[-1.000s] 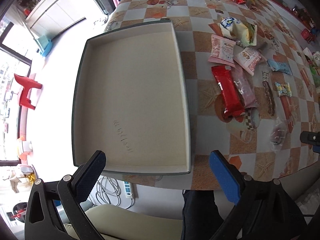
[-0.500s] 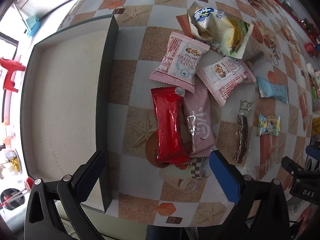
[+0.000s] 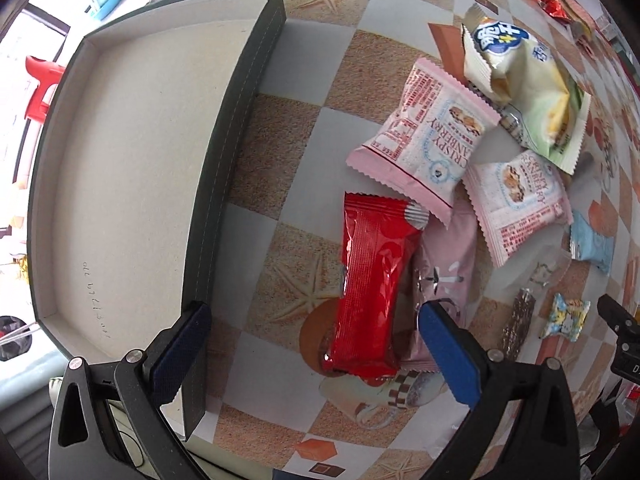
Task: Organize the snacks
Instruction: 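Grasp the red wrapper bar with the left tool while the right tool grasps the light blue bar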
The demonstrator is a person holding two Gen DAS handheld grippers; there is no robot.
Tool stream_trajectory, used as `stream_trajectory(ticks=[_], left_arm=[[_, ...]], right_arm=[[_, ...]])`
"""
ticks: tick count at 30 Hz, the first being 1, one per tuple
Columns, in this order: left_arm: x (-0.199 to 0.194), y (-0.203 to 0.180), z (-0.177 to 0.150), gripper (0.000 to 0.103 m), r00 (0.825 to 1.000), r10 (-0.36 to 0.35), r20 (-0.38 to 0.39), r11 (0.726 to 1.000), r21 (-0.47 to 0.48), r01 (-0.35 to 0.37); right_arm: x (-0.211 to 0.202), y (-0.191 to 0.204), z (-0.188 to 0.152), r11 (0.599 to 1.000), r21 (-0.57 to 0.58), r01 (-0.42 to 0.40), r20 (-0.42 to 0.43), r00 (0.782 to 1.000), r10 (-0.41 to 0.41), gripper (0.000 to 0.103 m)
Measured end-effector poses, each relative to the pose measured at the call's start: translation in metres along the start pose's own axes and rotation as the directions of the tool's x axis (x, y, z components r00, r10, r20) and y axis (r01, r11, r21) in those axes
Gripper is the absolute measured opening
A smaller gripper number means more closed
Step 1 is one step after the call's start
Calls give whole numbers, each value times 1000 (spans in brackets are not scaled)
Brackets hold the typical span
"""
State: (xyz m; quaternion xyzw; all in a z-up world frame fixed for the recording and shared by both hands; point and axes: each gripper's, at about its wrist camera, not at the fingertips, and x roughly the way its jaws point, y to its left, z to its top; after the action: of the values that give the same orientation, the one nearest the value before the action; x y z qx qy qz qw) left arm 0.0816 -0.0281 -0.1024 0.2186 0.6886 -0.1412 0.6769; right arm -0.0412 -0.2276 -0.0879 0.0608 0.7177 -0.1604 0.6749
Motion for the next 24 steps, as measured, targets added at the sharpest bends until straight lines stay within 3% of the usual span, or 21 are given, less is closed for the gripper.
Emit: stream_trajectory(ticks=[8, 14, 17, 24], left_arm=[[13, 5, 6, 103, 1000, 15, 5, 1000, 3, -15], [20, -7, 15, 103, 998, -57, -15, 998, -41, 56], [25, -7, 14, 103, 997, -76, -11, 995, -60, 75], [26, -12, 6, 103, 997, -69, 35, 993, -91, 72]], right_arm=[[8, 47, 57, 977, -213, -6, 22, 1000, 11, 103], [13, 50, 79, 967, -216, -136, -3, 990, 139, 103], [12, 43, 91, 967, -213, -142, 2, 989, 145, 103], [6, 29, 61, 962, -234, -139, -7, 990, 141, 103]])
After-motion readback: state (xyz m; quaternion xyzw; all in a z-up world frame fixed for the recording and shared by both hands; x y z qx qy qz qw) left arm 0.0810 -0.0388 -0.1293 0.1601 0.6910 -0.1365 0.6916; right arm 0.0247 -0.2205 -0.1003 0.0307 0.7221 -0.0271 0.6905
